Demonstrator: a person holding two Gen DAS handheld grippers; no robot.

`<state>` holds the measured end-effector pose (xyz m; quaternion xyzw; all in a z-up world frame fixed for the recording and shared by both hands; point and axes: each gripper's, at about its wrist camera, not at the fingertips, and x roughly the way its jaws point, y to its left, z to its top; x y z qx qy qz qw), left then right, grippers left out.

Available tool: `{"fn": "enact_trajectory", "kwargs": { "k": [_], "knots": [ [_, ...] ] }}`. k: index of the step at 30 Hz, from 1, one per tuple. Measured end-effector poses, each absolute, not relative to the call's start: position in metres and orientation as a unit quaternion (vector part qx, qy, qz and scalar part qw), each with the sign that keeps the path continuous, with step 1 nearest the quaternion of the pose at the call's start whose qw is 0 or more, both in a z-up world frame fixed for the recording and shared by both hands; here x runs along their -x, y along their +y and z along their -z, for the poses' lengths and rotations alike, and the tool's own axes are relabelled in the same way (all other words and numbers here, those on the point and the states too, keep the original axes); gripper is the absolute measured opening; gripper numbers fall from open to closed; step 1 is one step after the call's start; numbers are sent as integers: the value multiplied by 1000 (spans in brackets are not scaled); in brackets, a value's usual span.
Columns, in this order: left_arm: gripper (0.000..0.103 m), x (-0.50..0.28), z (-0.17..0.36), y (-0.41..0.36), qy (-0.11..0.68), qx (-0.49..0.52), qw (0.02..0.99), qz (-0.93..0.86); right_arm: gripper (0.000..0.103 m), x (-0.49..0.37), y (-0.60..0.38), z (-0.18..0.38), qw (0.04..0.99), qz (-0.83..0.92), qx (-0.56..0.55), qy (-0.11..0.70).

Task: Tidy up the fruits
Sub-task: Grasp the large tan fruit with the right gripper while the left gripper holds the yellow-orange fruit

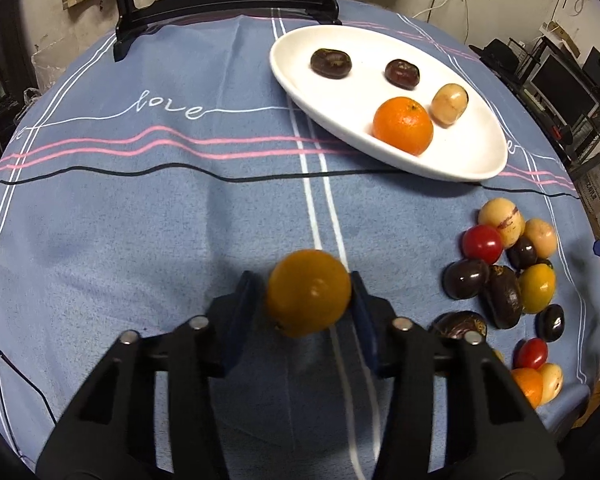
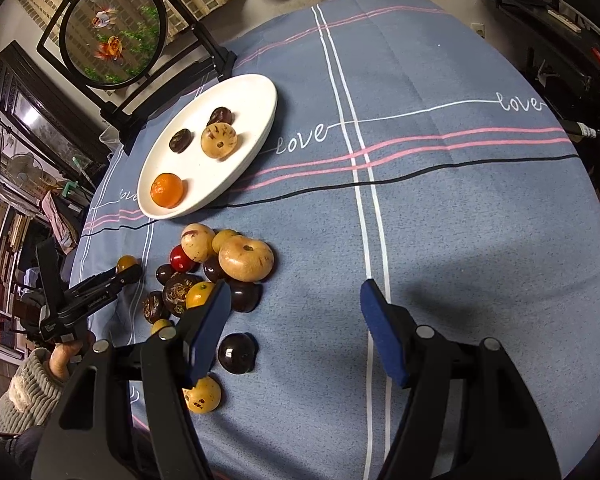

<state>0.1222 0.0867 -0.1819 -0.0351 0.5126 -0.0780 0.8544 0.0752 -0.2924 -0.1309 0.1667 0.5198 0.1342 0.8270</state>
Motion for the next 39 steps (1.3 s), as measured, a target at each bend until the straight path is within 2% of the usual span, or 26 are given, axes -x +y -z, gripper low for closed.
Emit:
{"fn": "enact_trajectory", "kwargs": {
  "k": [13, 16, 20, 24, 29, 39],
  "knots": [
    [40, -101, 182, 88, 510, 43, 856, 77, 68, -109, -223, 155, 816, -187, -41, 545],
    [39, -101, 183, 87, 508, 39, 857, 77, 68, -119, -216, 162, 823, -156, 1, 546],
    [40, -100, 183, 88, 508, 42, 857, 77, 68, -124, -254, 142, 858, -99, -50, 501],
    [40, -100, 183, 86, 508, 37, 857, 77, 69, -123, -274, 139, 854, -102, -82, 503],
    [40, -100, 183, 86, 508, 33, 857, 78, 69, -114, -261, 157, 845, -122, -74, 516],
    [40, -98, 183, 86, 504, 30, 860, 77, 69, -126, -241, 156, 855, -147, -35, 496]
  ]
}}
